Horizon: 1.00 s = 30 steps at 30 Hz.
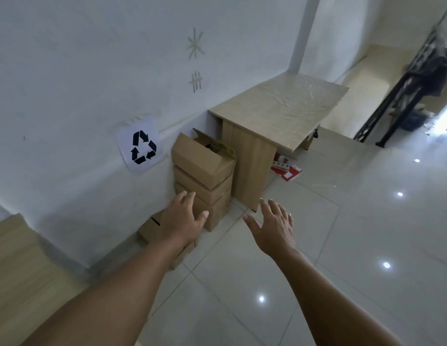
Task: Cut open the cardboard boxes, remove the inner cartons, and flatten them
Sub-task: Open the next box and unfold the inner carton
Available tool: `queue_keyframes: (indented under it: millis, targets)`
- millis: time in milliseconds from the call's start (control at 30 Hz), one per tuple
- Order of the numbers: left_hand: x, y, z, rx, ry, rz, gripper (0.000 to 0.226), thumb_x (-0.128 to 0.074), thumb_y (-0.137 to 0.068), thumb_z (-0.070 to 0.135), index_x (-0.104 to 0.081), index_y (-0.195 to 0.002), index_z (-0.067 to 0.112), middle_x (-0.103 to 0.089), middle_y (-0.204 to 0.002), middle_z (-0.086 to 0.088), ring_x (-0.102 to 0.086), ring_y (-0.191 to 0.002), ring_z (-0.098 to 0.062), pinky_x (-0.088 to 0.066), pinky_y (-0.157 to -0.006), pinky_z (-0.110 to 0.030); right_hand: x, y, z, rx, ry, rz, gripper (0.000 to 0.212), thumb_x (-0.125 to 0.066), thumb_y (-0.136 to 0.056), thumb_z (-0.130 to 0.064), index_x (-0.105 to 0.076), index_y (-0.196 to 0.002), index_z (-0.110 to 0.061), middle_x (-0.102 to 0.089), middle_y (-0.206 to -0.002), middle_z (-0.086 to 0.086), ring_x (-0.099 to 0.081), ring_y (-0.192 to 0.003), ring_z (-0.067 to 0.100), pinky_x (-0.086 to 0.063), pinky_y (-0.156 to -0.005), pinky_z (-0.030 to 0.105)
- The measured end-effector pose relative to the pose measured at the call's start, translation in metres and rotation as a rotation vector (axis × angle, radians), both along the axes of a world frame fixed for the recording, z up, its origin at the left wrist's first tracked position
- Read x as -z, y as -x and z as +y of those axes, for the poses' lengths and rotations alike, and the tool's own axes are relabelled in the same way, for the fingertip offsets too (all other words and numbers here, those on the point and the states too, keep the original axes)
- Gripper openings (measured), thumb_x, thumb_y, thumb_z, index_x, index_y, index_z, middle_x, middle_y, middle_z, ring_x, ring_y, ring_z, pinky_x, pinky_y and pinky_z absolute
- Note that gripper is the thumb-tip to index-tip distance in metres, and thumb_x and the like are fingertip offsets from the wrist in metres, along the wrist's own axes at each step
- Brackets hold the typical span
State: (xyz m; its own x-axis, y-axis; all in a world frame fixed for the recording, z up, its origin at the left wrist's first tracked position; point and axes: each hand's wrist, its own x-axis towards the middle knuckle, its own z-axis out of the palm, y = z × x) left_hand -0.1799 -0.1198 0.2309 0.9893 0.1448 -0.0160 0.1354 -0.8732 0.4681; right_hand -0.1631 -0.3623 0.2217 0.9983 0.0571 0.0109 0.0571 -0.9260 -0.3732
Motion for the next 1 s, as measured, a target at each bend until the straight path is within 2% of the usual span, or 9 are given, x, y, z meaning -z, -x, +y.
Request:
queue_keyframes:
  millis: [333, 567, 700, 900, 1000]
  targets:
    - [0.014, -0.074, -0.014, -0.213, 0.002, 0.008, 0.072, -0.053, -0.096, 0.051, -0.029, -0.155, 0.016, -0.03, -0.159, -0.009, -0.029, -0.145, -0.028, -0.037, -0.111, -0.045, 0.0, -0.12, -0.004, -0.211, 0.006, -0.009, 0.079, -0.032, -0.091, -0.076, -0.027, -0.155, -0.028, -0.027, -0.162, 0.002, -0.019, -0.151, 0.026, -0.019, -0.122, 0.052]
    - [0.029, -0.126, 0.019, -0.34, -0.025, 0.037, 0.072, -0.051, -0.097, 0.054, -0.029, -0.154, 0.016, -0.028, -0.159, -0.006, -0.029, -0.145, -0.027, -0.036, -0.112, -0.045, 0.015, -0.198, 0.034, -0.337, 0.036, -0.028, 0.077, -0.028, -0.091, -0.076, -0.033, -0.15, -0.026, -0.038, -0.155, 0.0, -0.028, -0.146, 0.024, -0.025, -0.119, 0.05]
    - [0.03, -0.153, 0.044, -0.381, -0.036, 0.036, 0.071, -0.053, -0.096, 0.052, -0.032, -0.151, 0.014, -0.036, -0.153, -0.009, -0.036, -0.138, -0.03, -0.042, -0.106, -0.046, 0.01, -0.238, 0.06, -0.38, 0.024, -0.029, 0.075, -0.031, -0.094, -0.073, -0.032, -0.152, -0.025, -0.034, -0.158, 0.002, -0.025, -0.148, 0.024, -0.022, -0.121, 0.05]
    - [0.034, -0.168, 0.068, -0.501, -0.004, 0.035, 0.07, -0.054, -0.096, 0.05, -0.033, -0.152, 0.014, -0.034, -0.155, -0.008, -0.035, -0.14, -0.03, -0.039, -0.109, -0.047, 0.01, -0.276, 0.098, -0.507, 0.041, -0.013, 0.071, -0.032, -0.098, -0.067, -0.029, -0.153, -0.023, -0.031, -0.159, 0.004, -0.025, -0.148, 0.026, -0.022, -0.12, 0.05]
    - [0.042, -0.175, 0.077, -0.561, 0.009, 0.044, 0.069, -0.055, -0.095, 0.049, -0.035, -0.15, 0.014, -0.038, -0.152, -0.01, -0.038, -0.137, -0.031, -0.042, -0.105, -0.047, 0.019, -0.294, 0.113, -0.568, 0.034, 0.01, 0.071, -0.032, -0.098, -0.067, -0.031, -0.153, -0.022, -0.033, -0.159, 0.006, -0.027, -0.147, 0.028, -0.024, -0.119, 0.052]
